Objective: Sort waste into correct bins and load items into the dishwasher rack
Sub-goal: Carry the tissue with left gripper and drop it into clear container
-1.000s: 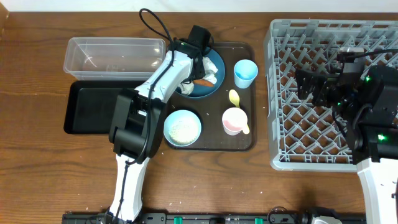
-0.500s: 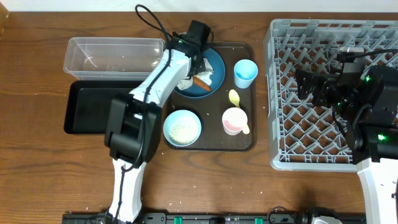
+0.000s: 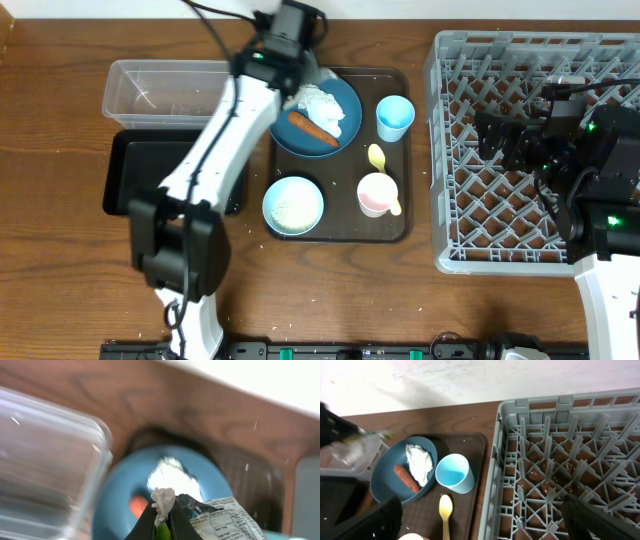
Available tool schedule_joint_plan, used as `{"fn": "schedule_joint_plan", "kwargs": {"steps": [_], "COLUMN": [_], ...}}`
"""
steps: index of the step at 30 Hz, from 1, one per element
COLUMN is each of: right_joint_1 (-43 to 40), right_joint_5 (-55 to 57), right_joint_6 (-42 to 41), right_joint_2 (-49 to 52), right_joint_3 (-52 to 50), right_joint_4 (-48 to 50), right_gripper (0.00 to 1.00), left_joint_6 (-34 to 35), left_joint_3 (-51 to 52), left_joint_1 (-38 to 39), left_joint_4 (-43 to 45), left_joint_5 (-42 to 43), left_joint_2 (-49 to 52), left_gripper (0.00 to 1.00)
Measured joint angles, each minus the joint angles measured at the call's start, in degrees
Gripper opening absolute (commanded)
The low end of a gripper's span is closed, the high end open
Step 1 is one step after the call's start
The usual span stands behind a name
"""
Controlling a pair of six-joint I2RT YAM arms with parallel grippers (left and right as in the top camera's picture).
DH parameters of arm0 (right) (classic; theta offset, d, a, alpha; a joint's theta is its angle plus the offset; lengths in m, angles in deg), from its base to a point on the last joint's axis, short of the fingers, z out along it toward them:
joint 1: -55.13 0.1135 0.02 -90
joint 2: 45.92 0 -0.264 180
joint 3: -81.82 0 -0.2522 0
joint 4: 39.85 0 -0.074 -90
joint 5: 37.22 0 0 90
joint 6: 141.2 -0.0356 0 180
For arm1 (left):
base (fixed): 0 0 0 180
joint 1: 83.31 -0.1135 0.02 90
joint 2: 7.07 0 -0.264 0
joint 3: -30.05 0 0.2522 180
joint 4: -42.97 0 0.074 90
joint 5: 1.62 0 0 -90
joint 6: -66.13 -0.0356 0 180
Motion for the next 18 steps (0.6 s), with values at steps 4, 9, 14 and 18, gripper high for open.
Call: {"fn": "schedule_joint_plan", "kwargs": {"steps": [4, 9, 14, 18], "right_joint_1": [0.0, 0.0, 0.0, 0.0], "right_joint_5": [0.0, 0.0, 0.0, 0.0], "right_joint_6": [0.0, 0.0, 0.0, 0.0], "right_joint_2": [0.0, 0.8, 1.9, 2.1], "right_joint_3": [0.0, 0.0, 0.0, 0.0], "right_joint_4": [0.0, 0.0, 0.0, 0.0], "right_gripper": [0.99, 0.99, 0.99, 0.99], "left_joint_6": [-4.1, -14.1, -27.1, -33.5], "left_joint_3": [-0.3, -0.2, -0.2, -0.1], "left_joint_1": [-4.7, -10.9, -16.3, -19.0], "left_joint_4": [0.1, -0.8, -0.8, -1.5], "left_joint_5": [-0.8, -1.3, 2.6, 5.7], "left_joint_2": [-1.4, -0.1, 3.3, 6.1], "left_gripper": [0.07, 0.06, 0.06, 0.25]}}
